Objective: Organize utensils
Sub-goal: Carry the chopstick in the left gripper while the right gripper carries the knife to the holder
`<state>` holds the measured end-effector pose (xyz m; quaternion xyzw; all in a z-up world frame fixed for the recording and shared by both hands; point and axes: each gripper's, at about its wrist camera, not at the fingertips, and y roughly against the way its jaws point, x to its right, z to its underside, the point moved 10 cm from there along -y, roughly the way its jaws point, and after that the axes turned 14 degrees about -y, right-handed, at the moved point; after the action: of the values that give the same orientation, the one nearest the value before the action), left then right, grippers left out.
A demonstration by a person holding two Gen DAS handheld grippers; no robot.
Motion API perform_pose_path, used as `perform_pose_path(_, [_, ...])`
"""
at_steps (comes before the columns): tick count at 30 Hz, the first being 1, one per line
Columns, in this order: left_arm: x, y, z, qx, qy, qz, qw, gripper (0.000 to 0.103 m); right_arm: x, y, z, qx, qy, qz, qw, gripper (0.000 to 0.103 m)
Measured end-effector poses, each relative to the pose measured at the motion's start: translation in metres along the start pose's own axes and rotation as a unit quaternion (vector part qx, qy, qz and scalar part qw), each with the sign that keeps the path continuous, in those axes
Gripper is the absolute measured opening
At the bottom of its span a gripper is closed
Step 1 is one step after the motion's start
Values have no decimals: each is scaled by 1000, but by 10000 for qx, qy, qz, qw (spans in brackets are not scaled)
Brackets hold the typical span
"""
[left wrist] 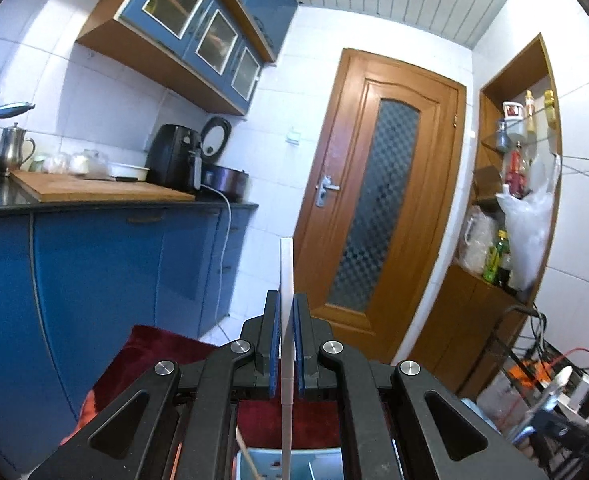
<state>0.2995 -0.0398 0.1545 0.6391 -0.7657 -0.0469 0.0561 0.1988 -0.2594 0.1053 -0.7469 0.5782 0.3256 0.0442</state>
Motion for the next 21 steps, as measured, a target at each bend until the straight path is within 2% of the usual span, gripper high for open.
perform_pose_path(4, [3, -11, 9, 32, 159, 26, 9999, 6, -5, 0, -14, 185, 22, -45, 9998, 4])
perform_pose_path(14, [11, -21, 38, 18, -33, -126, 9999, 6, -21, -16, -31, 565, 527, 127, 9969, 4])
perform_pose_path(21, [13, -18, 58, -20, -155, -206, 9997, 6, -6, -45, -9, 140, 505, 289, 9982, 4])
